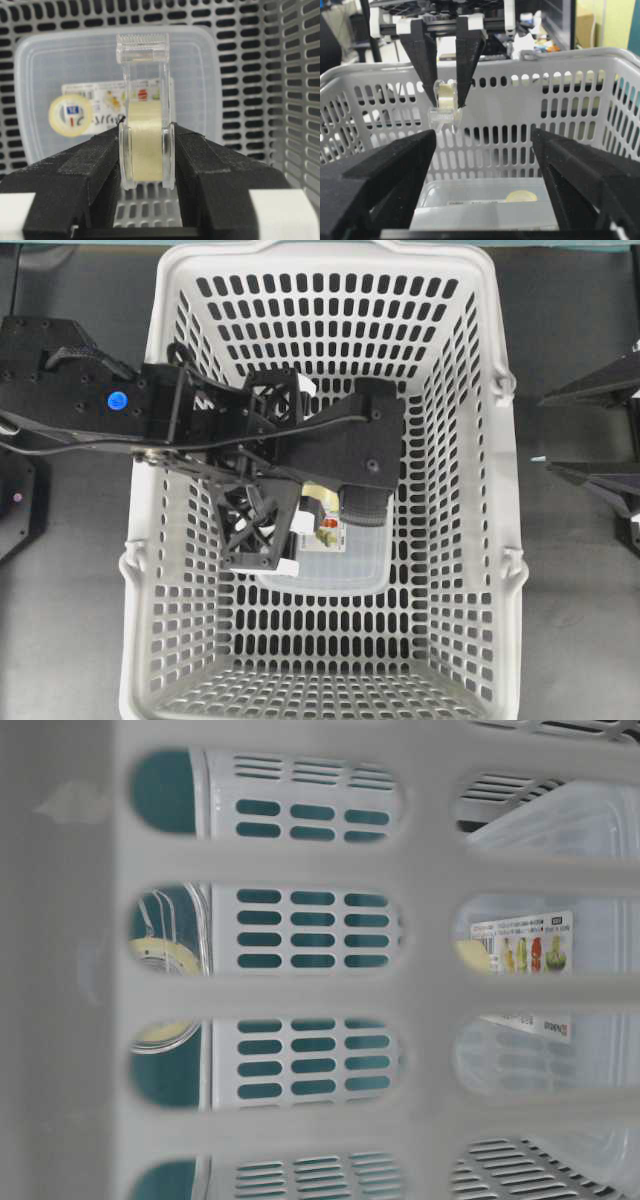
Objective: Pick up the tape dispenser from the shopping basket with the left arm.
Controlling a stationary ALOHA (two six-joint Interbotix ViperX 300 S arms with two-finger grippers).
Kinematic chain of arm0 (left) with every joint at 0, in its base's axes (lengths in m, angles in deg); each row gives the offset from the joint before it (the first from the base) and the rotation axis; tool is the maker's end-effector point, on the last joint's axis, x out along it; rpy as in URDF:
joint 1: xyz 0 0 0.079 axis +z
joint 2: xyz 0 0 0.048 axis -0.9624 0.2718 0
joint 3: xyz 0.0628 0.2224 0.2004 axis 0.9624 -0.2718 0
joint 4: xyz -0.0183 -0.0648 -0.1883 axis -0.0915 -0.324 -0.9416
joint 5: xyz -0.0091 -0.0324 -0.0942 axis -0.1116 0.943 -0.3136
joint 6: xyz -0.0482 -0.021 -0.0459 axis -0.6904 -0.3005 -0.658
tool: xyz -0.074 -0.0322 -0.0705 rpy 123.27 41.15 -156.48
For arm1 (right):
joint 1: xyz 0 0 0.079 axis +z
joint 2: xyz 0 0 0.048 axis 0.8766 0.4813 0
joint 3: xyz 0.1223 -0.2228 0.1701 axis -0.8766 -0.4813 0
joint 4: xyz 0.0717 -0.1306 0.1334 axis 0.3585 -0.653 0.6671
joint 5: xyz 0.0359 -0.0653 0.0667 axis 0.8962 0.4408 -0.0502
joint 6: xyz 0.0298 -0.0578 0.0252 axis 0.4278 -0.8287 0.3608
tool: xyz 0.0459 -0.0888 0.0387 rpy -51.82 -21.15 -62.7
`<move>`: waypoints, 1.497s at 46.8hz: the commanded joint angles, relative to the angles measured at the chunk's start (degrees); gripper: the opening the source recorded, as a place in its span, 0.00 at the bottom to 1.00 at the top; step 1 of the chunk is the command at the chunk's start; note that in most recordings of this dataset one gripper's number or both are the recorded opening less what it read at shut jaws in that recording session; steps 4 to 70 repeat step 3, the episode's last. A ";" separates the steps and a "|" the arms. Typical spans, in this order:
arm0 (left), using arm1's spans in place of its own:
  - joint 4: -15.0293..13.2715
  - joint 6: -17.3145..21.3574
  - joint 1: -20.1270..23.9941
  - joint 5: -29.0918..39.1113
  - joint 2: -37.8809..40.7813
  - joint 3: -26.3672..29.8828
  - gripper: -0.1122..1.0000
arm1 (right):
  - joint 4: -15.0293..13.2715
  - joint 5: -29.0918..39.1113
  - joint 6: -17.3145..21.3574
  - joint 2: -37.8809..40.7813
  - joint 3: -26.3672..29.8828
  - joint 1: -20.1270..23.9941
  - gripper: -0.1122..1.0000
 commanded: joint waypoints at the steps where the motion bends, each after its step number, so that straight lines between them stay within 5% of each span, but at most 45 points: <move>1: 0.09 -0.09 -0.18 -0.18 -0.79 0.44 0.36 | 0.18 -0.26 -0.09 0.26 0.35 -0.09 0.78; 70: 0.09 0.00 -0.18 -0.18 -0.79 0.44 0.36 | 0.18 -0.26 -0.09 0.26 0.35 -0.09 0.78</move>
